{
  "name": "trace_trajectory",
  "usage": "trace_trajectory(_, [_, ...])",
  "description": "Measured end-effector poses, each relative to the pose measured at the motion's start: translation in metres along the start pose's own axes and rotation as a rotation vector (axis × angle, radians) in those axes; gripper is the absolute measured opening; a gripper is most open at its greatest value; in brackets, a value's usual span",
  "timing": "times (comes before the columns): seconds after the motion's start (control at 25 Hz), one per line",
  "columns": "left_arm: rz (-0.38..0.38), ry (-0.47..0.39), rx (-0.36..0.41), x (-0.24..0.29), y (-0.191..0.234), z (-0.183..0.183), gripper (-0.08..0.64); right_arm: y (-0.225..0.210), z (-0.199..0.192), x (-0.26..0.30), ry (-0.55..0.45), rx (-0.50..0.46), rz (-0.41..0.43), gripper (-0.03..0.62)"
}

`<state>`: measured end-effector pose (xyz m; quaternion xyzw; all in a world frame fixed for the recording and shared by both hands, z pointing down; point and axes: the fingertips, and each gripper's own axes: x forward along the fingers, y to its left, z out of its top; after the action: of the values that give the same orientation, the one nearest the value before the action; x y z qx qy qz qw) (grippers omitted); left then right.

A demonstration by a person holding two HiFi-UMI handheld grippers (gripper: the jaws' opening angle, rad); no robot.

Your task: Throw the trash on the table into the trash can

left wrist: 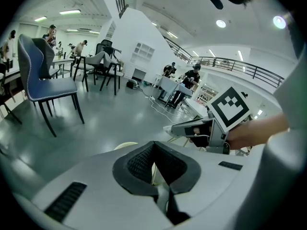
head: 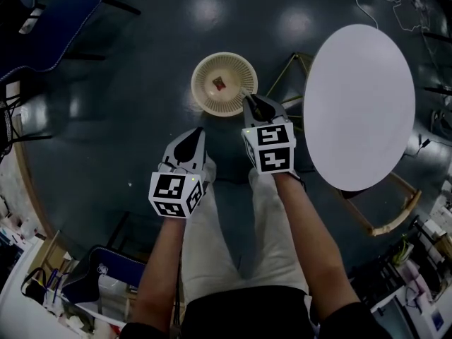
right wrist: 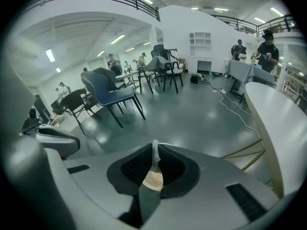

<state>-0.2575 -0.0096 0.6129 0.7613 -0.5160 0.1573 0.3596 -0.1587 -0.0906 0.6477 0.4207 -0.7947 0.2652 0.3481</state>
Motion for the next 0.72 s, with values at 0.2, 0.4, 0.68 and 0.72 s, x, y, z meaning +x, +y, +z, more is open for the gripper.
trace_trajectory(0.2, [-0.008,0.014,0.002,0.023,0.012,-0.019,0.008,-0.002,-0.019,0.03,0.016,0.002,0.012,0.048])
trace_trajectory(0.4, [-0.009,0.024,-0.008,0.042,0.025,-0.036,0.008,-0.005,-0.035,0.062,0.029,-0.011,0.019,0.048])
trace_trajectory(0.68, [-0.027,0.051,-0.005,0.072,0.042,-0.058,0.008,-0.003,-0.061,0.107,0.047,-0.025,0.056,0.048])
trace_trajectory(0.72, [-0.033,0.052,-0.009,0.076,0.044,-0.059,0.008,-0.002,-0.065,0.112,0.05,-0.031,0.059,0.048])
